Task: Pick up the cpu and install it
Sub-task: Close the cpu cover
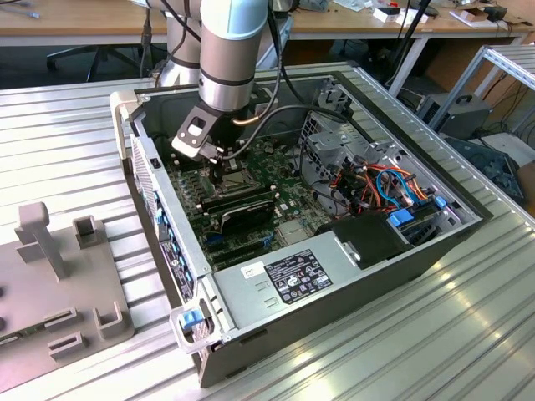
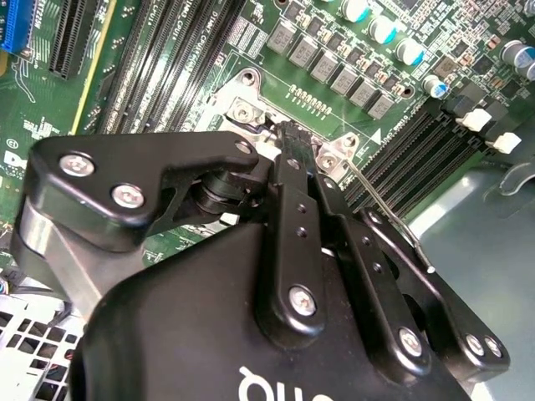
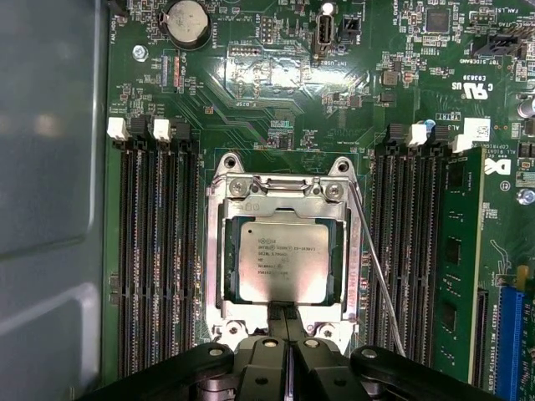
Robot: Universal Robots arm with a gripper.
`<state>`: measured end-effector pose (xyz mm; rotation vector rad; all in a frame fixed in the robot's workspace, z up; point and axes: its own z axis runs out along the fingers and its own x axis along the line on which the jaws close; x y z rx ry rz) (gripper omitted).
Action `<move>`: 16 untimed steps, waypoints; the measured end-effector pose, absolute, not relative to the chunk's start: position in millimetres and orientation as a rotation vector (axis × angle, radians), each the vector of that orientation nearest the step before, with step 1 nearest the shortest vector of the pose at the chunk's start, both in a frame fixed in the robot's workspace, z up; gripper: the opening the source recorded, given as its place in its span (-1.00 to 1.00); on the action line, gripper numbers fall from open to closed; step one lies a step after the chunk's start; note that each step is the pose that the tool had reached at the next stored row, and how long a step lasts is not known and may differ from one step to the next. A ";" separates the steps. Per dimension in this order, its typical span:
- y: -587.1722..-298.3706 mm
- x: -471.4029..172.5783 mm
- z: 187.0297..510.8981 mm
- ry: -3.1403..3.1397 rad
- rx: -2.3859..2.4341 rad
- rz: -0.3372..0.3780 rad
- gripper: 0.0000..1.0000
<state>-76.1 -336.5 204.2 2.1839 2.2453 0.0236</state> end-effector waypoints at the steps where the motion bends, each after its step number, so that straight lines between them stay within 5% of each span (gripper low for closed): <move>1: -336.4 -76.0 205.5 2.245 2.184 0.024 -0.79; 16: -336.6 -76.2 231.0 2.242 2.181 0.023 -0.79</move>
